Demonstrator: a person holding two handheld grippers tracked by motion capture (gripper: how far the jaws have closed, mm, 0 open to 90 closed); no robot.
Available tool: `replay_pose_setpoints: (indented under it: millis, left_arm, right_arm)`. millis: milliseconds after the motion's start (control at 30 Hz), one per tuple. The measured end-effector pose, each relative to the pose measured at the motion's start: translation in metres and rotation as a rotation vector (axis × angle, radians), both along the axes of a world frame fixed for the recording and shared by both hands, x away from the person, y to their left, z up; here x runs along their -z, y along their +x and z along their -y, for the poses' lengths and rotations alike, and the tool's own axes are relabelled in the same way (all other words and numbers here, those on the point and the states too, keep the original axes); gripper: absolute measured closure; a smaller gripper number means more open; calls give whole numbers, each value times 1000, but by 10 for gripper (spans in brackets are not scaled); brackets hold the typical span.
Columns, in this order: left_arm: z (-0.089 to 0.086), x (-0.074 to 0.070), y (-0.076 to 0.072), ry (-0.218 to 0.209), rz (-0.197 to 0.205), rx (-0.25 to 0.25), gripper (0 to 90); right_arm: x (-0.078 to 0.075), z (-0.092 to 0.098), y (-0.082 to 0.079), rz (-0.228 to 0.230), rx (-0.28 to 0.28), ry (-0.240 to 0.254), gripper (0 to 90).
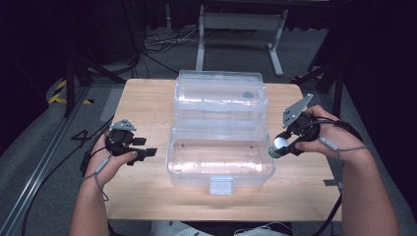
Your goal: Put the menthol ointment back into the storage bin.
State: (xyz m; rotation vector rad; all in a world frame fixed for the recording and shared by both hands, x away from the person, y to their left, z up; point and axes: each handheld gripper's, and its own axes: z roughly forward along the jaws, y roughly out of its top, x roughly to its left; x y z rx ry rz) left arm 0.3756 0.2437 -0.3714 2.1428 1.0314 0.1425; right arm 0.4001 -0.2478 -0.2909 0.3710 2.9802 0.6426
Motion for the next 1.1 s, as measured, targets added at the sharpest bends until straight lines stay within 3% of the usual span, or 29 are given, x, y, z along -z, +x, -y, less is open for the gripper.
replay_pose_setpoints:
  millis: [533, 1100]
  left_arm:
    - [-1, 1, 0, 5, 5, -1, 364]
    - [-2, 1, 0, 9, 8, -2, 364]
  right_arm:
    - [4, -20, 1, 5, -56, -24, 504]
    - [23, -36, 2, -16, -98, -62, 504]
